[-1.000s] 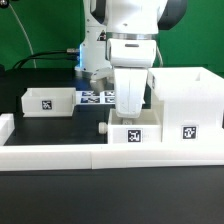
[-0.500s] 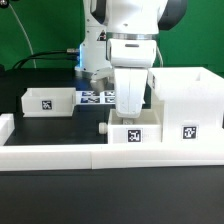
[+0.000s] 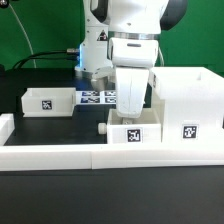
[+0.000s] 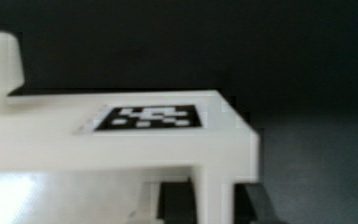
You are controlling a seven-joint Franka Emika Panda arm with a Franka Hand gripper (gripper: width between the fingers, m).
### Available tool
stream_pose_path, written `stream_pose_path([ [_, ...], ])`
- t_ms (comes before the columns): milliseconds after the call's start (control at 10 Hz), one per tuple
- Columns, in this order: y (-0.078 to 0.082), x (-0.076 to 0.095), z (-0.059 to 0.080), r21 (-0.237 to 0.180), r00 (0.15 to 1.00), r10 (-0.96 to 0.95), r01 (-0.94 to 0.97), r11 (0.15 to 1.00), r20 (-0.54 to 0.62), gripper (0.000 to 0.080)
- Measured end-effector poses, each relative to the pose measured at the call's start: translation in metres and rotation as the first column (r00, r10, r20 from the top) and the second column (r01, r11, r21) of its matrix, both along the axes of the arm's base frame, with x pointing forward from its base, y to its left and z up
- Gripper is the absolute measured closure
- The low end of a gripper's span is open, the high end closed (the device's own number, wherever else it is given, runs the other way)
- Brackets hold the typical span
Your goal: Assemble drawer
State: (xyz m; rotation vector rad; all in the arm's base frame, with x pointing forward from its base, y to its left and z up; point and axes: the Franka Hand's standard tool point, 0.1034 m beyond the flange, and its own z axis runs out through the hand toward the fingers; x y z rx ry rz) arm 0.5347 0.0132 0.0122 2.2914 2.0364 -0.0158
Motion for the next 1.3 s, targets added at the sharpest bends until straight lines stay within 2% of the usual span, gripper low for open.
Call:
stream_pose_path([
  [300, -0.001, 0.0, 0.0, 0.0, 1.0, -0.002, 0.002, 1.0, 0.0, 0.0758],
  [400, -0.001, 0.0, 0.0, 0.0, 1.0, -0.003, 0.003, 1.0, 0.0, 0.069],
  [500, -0.004, 0.0, 0.0, -0.001, 1.0, 0.009, -0.009, 1.0, -0.001, 0.069],
  [600, -0.014, 0.0, 0.001, -0.003, 1.0, 0.023, -0.023, 1.0, -0.003, 0.0503],
  [700, -0.025, 0.0, 0.002, -0.004, 1.0, 0.021, -0.021, 1.0, -0.005, 0.0368],
  [800, -0.033, 0.0, 0.002, -0.005, 1.0, 0.02, -0.02, 1.0, -0.006, 0.0368],
  [900, -0.039, -0.001, 0.002, -0.005, 1.0, 0.005, -0.005, 1.0, -0.005, 0.0199],
  [1000, -0.04, 0.0, 0.003, -0.004, 1.0, -0.005, 0.005, 1.0, -0.004, 0.0165],
  [1300, -0.046, -0.001, 0.002, -0.003, 1.0, 0.011, -0.011, 1.0, -0.005, 0.015],
])
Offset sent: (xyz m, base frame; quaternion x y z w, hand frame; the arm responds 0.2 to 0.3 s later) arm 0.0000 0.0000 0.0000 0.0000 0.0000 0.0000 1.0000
